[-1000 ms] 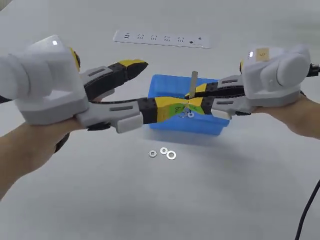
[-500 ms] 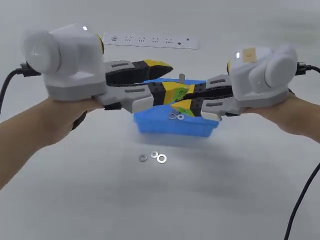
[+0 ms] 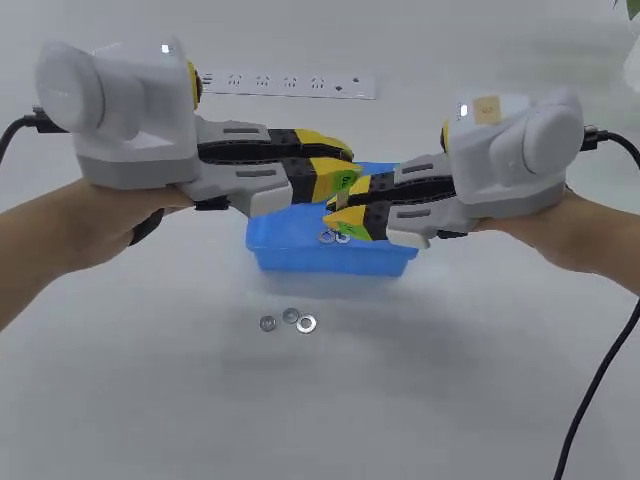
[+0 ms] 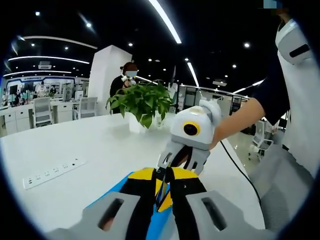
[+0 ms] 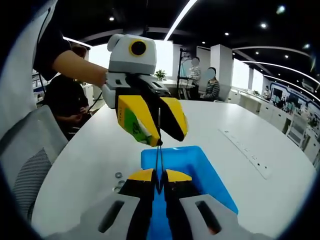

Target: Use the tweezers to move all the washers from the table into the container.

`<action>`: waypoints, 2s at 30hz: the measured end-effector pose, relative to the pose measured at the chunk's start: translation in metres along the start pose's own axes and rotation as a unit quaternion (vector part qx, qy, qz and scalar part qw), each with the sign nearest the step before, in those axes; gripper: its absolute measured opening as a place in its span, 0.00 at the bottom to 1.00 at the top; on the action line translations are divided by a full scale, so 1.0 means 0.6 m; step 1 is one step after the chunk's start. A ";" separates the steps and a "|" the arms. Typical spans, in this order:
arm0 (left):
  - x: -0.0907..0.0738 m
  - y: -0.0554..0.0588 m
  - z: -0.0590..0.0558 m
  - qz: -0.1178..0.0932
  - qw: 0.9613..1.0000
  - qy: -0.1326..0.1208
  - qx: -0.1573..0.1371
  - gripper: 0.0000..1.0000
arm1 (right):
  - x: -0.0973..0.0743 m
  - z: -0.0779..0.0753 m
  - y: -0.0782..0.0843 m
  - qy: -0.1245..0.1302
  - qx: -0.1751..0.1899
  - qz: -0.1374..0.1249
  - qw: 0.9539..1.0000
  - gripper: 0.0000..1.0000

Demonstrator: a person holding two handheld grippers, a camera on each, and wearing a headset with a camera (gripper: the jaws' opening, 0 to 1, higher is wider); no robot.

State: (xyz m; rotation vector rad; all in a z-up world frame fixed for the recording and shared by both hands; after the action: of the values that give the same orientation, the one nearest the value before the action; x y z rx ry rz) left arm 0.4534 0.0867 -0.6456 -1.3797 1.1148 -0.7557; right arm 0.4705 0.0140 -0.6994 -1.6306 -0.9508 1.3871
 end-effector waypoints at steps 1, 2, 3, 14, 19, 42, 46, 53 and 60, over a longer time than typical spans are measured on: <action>0.000 0.000 -0.001 -0.001 1.000 0.003 -0.001 0.13 | 0.000 0.000 0.000 0.000 0.000 0.000 1.000 0.08; 0.000 0.000 -0.001 -0.001 1.000 0.005 0.000 0.10 | 0.000 0.000 0.000 -0.001 0.000 0.000 1.000 0.08; 0.000 0.000 -0.002 -0.001 1.000 0.007 0.002 0.09 | 0.000 0.000 -0.001 0.000 0.000 0.000 1.000 0.08; 0.007 -0.002 -0.009 0.025 0.999 0.009 0.047 0.05 | 0.000 0.002 0.001 0.003 -0.016 0.008 1.000 0.10; 0.007 -0.008 -0.007 0.026 0.997 -0.002 0.069 0.05 | 0.000 -0.003 -0.006 0.021 -0.033 0.017 0.999 0.12; -0.020 -0.044 -0.031 0.029 0.991 -0.025 0.128 0.04 | -0.061 0.007 -0.013 0.103 -0.040 0.035 0.993 0.38; -0.026 -0.054 -0.040 0.028 0.990 -0.029 0.133 0.04 | -0.083 0.011 -0.006 0.116 -0.036 0.039 0.992 0.38; -0.044 -0.072 -0.066 0.031 0.988 -0.033 0.146 0.04 | -0.123 0.035 -0.011 0.129 0.004 0.002 0.992 0.44; -0.057 -0.084 -0.110 0.031 0.984 -0.042 0.172 0.04 | -0.159 0.082 0.005 0.141 0.040 0.003 0.989 0.53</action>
State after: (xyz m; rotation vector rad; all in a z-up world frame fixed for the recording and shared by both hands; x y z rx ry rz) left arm 0.3906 0.0893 -0.5817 -1.0704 0.9080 -0.7951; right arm 0.4100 -0.0690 -0.6680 -1.7126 -0.7165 1.1455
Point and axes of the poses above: the centre of the closed fingertips' face, and the gripper's own axes: x roughly forward along the fingers, z roughly to its left, y roughly out of its underside, the point moved 6 cm from there along -x, roughly backward along the fingers, and after that the axes turned 8 degrees about y, right-handed, at the moved point
